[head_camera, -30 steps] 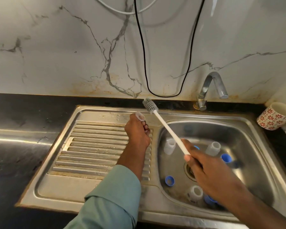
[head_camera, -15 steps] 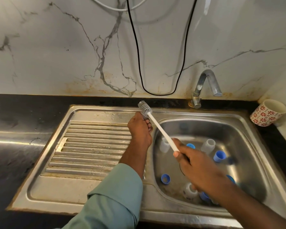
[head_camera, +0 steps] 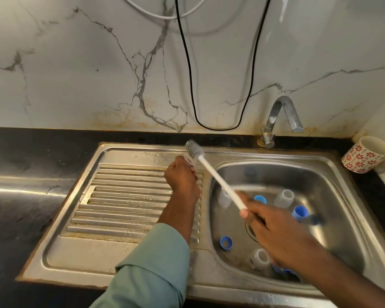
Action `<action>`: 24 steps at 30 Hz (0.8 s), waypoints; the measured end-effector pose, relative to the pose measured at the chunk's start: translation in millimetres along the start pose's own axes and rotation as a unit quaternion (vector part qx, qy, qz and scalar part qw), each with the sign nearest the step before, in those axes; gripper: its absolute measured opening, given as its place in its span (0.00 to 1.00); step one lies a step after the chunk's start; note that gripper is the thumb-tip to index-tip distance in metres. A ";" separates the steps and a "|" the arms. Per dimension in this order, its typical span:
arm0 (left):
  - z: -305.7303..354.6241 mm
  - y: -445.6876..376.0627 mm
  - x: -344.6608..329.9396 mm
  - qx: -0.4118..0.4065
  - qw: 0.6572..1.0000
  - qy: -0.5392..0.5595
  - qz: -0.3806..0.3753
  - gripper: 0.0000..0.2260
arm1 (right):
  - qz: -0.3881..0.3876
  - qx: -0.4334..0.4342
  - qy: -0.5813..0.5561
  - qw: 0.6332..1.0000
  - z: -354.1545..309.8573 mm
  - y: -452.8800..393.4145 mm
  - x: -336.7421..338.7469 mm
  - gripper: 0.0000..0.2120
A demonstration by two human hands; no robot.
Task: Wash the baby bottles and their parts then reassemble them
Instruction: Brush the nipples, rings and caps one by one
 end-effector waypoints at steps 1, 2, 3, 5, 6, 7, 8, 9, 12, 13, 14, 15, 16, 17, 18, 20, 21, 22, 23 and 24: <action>-0.4 0.1 0.1 -0.011 1.000 -0.009 0.002 0.11 | -0.009 -0.001 0.003 1.000 -1.8 3.6 -4.9 0.18; -1.6 4.8 -4.0 -0.022 0.999 -0.026 -0.010 0.11 | -0.008 0.001 0.006 1.000 -2.2 0.1 -9.5 0.19; -6.7 10.6 -10.3 -0.031 0.998 -0.041 -0.029 0.12 | 0.001 -0.004 0.007 1.000 -0.9 -8.1 -12.2 0.20; -15.1 19.2 -16.9 -0.032 0.997 -0.045 -0.047 0.11 | 0.019 -0.034 -0.007 0.999 2.9 -22.5 -8.6 0.21; -14.8 20.1 -15.2 -0.024 0.998 -0.034 -0.040 0.10 | 0.024 -0.034 -0.013 0.999 3.9 -22.1 -3.1 0.20; -12.6 16.5 -11.3 -0.016 0.999 -0.020 -0.026 0.10 | 0.029 -0.023 -0.014 0.999 4.9 -15.7 3.1 0.19; -9.9 10.9 -6.6 -0.013 1.000 -0.008 -0.009 0.09 | 0.034 -0.009 -0.002 0.999 5.4 -6.6 7.2 0.17; -8.5 6.1 -2.9 -0.014 1.000 -0.003 0.006 0.10 | 0.025 -0.006 0.013 1.000 4.3 4.6 5.9 0.16; -12.7 13.7 -11.0 -0.023 0.999 -0.027 -0.011 0.11 | 0.000 -0.016 -0.005 1.000 -0.6 4.4 -10.6 0.18; -19.0 19.8 -17.6 -0.023 0.999 -0.032 -0.029 0.12 | 0.012 -0.026 -0.006 1.000 2.2 -8.9 -11.5 0.19; -21.7 26.3 -21.4 -0.022 0.998 -0.032 -0.039 0.12 | 0.020 -0.042 -0.014 0.999 2.7 -18.6 -9.3 0.20; -21.8 29.7 -21.1 -0.016 0.999 -0.027 -0.038 0.12 | 0.023 -0.049 -0.021 0.998 3.2 -22.9 -4.9 0.20; -19.3 29.4 -17.5 -0.006 0.999 -0.014 -0.030 0.12 | 0.023 -0.047 -0.028 0.998 3.1 -20.5 0.3 0.20; -16.6 24.1 -11.1 0.002 1.000 -0.002 -0.013 0.11 | 0.023 -0.041 -0.034 0.998 4.0 -12.5 4.6 0.18; -13.5 18.0 -3.6 0.003 1.000 -0.001 0.008 0.10 | 0.016 -0.039 -0.035 0.998 4.0 -2.1 4.5 0.16; -11.0 12.5 2.7 -0.017 0.999 -0.016 0.031 0.10 | -0.019 -0.060 -0.039 0.997 1.5 12.8 -5.3 0.13; -12.7 16.6 -1.6 -0.025 0.999 -0.020 0.020 0.10 | -0.021 -0.062 -0.037 0.997 1.6 6.9 -7.5 0.13; -16.9 22.7 -8.4 -0.029 0.999 -0.018 0.001 0.10 | -0.010 -0.062 -0.033 0.997 2.3 -5.6 -7.7 0.12; -22.9 29.0 -15.6 -0.026 0.999 -0.015 -0.019 0.10 | -0.002 -0.069 -0.031 0.997 2.8 -17.8 -6.6 0.13; -25.5 34.5 -21.0 -0.022 0.999 -0.006 -0.036 0.10 | 0.002 -0.076 -0.035 0.997 1.9 -26.1 -4.8 0.13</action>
Point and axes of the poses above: each hand's wrist, its own y-axis away from the middle knuckle, its own x-axis out of the back of the hand, z = x × y, the point moved 5 cm from there along -y, towards the middle knuckle, and after that the axes turned 11 degrees about -y, right-handed, at the moved point
